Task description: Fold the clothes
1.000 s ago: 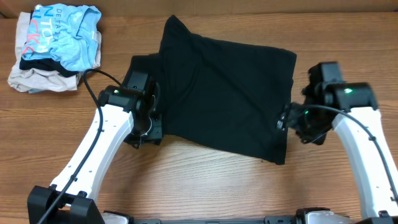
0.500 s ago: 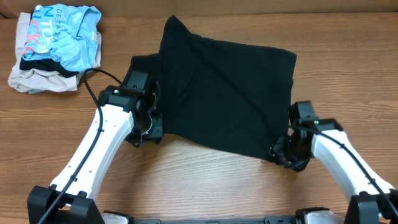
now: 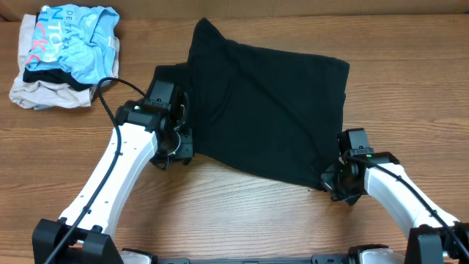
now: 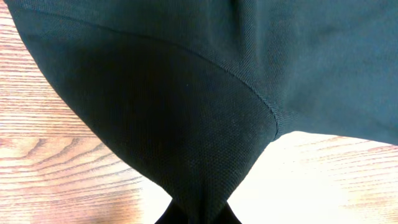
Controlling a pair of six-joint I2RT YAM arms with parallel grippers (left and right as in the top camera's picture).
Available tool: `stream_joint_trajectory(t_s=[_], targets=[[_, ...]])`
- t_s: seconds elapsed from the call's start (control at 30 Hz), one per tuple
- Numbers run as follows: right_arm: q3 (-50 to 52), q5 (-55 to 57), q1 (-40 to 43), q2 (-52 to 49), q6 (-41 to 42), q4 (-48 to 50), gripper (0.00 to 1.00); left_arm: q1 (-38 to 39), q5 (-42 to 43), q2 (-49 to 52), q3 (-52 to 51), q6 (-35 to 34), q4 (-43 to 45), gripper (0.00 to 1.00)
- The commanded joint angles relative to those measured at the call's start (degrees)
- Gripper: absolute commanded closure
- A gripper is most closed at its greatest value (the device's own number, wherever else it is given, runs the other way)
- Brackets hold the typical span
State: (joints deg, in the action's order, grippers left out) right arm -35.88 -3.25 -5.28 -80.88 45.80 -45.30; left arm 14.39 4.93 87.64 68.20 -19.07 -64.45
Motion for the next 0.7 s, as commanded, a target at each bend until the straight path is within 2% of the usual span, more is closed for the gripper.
stream_joint_trajectory(t_s=[0.0, 0.13, 0.33, 0.47, 0.67], targets=[[-0.13, 1.68, -0.11, 0.52, 0.94, -1.97, 0.96, 0.35, 0.42, -0.74, 0.94, 0.92, -0.17, 0.96], [-5.16, 1.27, -0.07, 2.08, -0.13, -12.00, 0.96, 0.37, 0.42, -0.74, 0.94, 1.14, -2.10, 0.96], [-14.67, 1.11, 1.49, 4.11, -7.17, -24.85, 0.96, 0.37, -1.57, -0.74, 0.94, 2.80, -3.91, 0.96], [-15.30, 1.11, 2.34, 3.93, -8.20, -22.82, 0.96, 0.37, -5.88, -0.74, 0.94, 2.84, -1.99, 0.96], [-15.30, 2.86, 2.47, 3.89, -8.39, -17.51, 0.96, 0.35, -14.27, -0.66, 0.94, 2.91, 7.02, 0.96]])
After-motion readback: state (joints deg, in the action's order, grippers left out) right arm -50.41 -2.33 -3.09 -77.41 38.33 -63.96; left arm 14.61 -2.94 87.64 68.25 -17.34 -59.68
